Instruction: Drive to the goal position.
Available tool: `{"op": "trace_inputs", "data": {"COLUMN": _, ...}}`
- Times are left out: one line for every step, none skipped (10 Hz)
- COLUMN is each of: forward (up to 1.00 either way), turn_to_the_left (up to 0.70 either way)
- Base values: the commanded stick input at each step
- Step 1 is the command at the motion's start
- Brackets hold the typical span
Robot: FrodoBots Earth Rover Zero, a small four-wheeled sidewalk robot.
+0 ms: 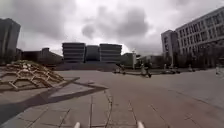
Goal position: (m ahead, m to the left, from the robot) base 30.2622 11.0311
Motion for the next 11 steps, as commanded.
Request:
{"op": "trace_inputs", "data": {"forward": 1.00, "turn_to_the_left": 0.00}}
{"op": "trace_inputs", "data": {"forward": 1.00, "turn_to_the_left": 0.00}}
{"op": "trace_inputs", "data": {"forward": 1.00, "turn_to_the_left": 0.00}}
{"op": "trace_inputs", "data": {"forward": 1.00, "turn_to_the_left": 0.00}}
{"op": "trace_inputs", "data": {"forward": 1.00, "turn_to_the_left": 0.00}}
{"op": "trace_inputs", "data": {"forward": 1.00, "turn_to_the_left": 0.00}}
{"op": "trace_inputs", "data": {"forward": 1.00, "turn_to_the_left": 0.00}}
{"op": "trace_inputs", "data": {"forward": 1.00, "turn_to_the_left": 0.00}}
{"op": "trace_inputs", "data": {"forward": 1.00, "turn_to_the_left": 0.00}}
{"op": "trace_inputs", "data": {"forward": 1.00, "turn_to_the_left": 0.00}}
{"op": "trace_inputs", "data": {"forward": 1.00, "turn_to_the_left": 0.00}}
